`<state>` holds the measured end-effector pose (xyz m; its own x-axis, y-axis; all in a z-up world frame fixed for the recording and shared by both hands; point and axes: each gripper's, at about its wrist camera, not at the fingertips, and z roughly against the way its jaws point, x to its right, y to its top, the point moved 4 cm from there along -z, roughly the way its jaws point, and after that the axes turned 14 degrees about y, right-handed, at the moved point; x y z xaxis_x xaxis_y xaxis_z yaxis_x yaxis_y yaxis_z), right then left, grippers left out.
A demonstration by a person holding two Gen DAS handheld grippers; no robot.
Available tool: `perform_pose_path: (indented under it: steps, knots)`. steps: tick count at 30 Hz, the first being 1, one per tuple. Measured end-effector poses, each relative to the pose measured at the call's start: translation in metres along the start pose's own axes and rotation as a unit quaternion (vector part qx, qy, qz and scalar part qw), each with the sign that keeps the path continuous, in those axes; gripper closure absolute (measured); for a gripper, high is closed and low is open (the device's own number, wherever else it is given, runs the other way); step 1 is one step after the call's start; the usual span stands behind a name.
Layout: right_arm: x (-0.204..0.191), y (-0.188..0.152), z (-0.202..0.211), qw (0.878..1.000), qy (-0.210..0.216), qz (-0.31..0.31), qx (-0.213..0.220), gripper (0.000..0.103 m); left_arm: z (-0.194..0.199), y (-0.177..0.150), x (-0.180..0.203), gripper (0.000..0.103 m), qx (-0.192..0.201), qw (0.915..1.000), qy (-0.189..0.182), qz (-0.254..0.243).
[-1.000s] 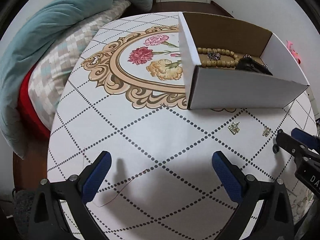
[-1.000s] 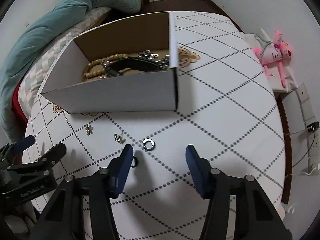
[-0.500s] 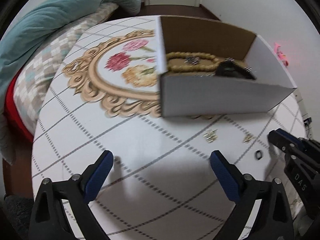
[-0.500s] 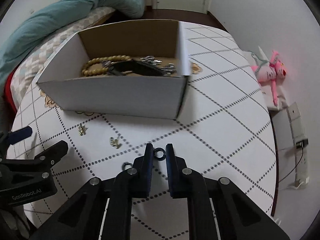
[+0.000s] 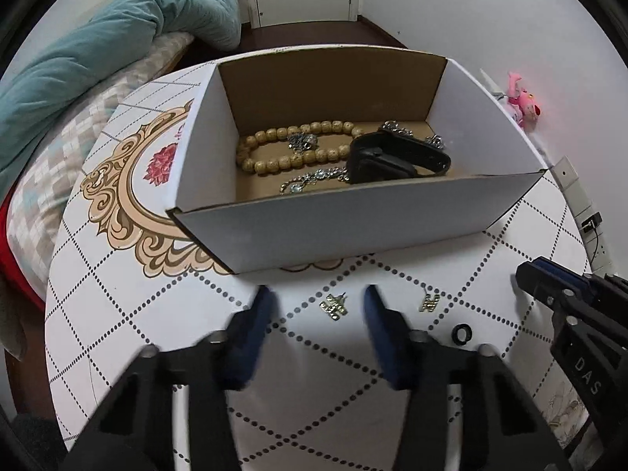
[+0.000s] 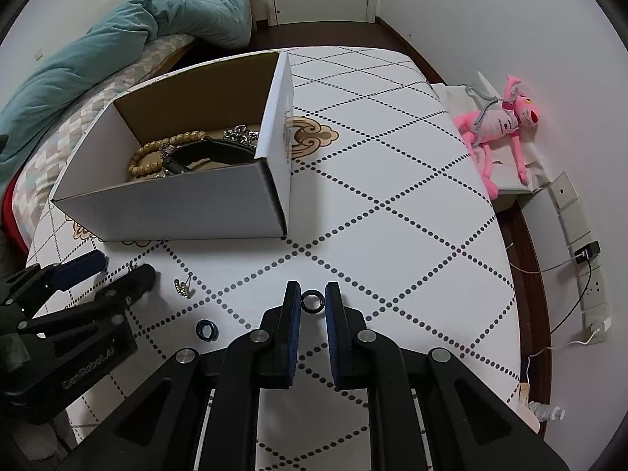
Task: Organize jewelry
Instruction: 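Pinch a black ring with the right gripper while the left pinches a gold earring, then carry the ring and earring into the box and open both grippers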
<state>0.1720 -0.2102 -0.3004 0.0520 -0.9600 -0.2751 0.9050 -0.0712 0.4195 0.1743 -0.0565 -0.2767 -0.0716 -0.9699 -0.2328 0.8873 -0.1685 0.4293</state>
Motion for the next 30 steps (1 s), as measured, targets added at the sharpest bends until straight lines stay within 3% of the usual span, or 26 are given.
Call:
perform_pose_path:
  steps: [1, 4, 12, 21, 30]
  knots:
    - [0.000, 0.001, 0.000, 1.000, 0.000, -0.001, 0.001, 0.090, 0.001, 0.000, 0.001, 0.080, 0.003, 1.0000, -0.001, -0.004]
    - [0.001, 0.001, -0.001, 1.000, 0.000, -0.004, 0.002, 0.090, 0.000, 0.000, 0.001, 0.093, 0.005, 1.0000, -0.004, -0.005]
    - [-0.002, 0.005, 0.008, 1.000, 0.005, -0.005, 0.014, 0.090, 0.005, -0.002, -0.001, 0.098, 0.010, 0.9999, -0.010, 0.001]
    - [-0.016, 0.023, 0.044, 0.998, 0.032, 0.001, 0.050, 0.090, 0.042, -0.001, -0.020, 0.098, 0.012, 0.9973, -0.065, 0.033]
    - [-0.033, 0.058, 0.078, 0.994, 0.072, -0.003, 0.084, 0.090, 0.091, 0.050, -0.069, 0.098, 0.050, 0.9896, -0.103, 0.087]
